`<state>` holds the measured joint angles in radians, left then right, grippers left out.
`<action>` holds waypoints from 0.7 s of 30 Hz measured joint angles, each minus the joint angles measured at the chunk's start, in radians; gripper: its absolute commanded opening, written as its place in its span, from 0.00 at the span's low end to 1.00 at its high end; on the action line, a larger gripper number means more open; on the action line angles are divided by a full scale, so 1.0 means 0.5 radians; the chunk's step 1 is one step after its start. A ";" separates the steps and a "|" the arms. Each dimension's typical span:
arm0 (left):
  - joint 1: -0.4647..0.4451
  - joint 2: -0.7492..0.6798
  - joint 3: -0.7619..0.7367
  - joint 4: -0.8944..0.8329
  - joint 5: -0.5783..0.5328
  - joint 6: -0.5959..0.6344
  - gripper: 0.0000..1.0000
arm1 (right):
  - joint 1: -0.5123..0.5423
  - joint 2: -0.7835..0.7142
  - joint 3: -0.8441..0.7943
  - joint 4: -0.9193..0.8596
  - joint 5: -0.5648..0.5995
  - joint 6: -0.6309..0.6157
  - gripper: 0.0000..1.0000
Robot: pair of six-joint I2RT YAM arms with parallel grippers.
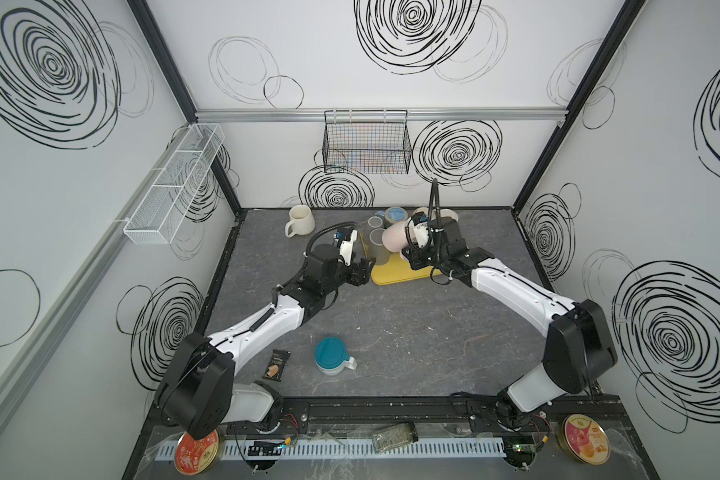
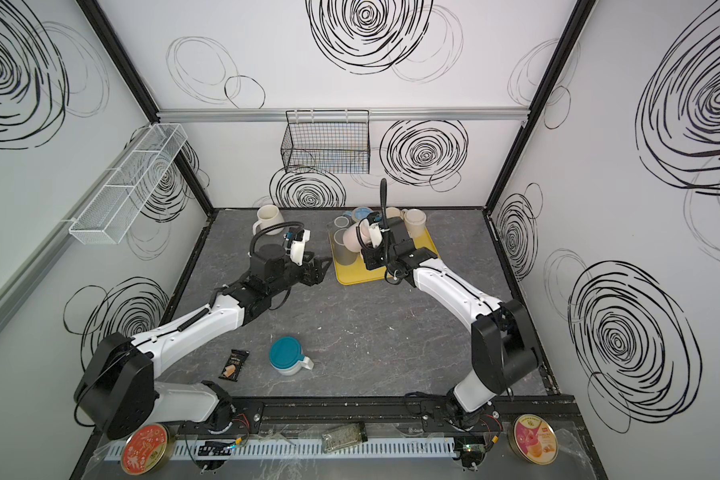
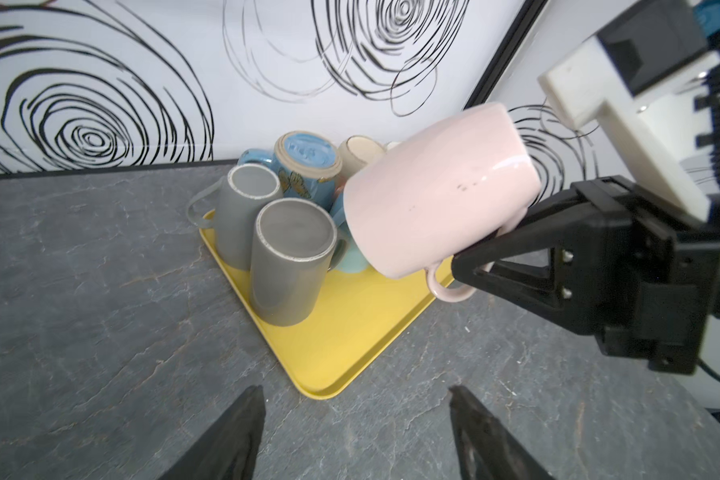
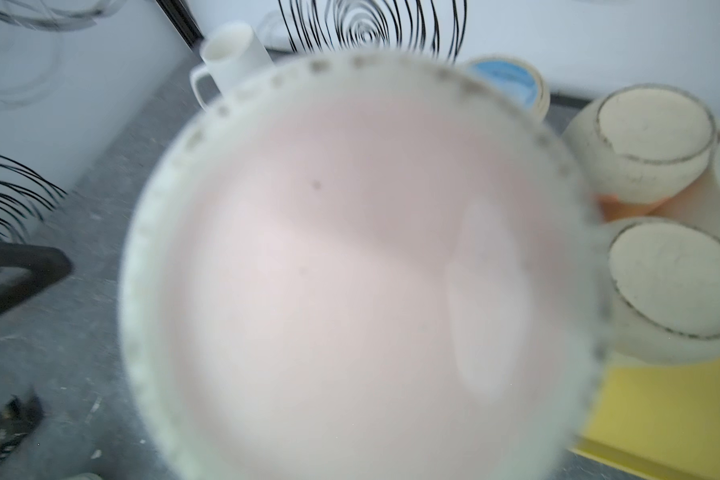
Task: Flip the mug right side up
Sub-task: 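Lift the pink mug toward the left gripper while the left gripper approaches, then grasp the pink mug with the left gripper from the right gripper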
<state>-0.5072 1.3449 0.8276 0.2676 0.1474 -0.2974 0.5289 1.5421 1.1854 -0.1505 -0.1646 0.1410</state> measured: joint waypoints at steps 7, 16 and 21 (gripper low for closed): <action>0.021 -0.038 -0.021 0.375 0.209 -0.134 0.76 | -0.031 -0.320 -0.175 0.546 -0.346 0.175 0.00; 0.006 -0.018 -0.017 0.640 0.405 -0.302 0.76 | -0.034 -0.317 -0.158 0.880 -0.839 0.332 0.00; 0.006 0.018 -0.009 0.743 0.491 -0.402 0.76 | -0.034 -0.268 -0.105 0.975 -1.036 0.404 0.00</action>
<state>-0.5041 1.3540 0.8230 0.6392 0.3927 -0.4984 0.5121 1.4082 1.1328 0.3370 -0.6827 0.3431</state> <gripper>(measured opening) 0.762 0.148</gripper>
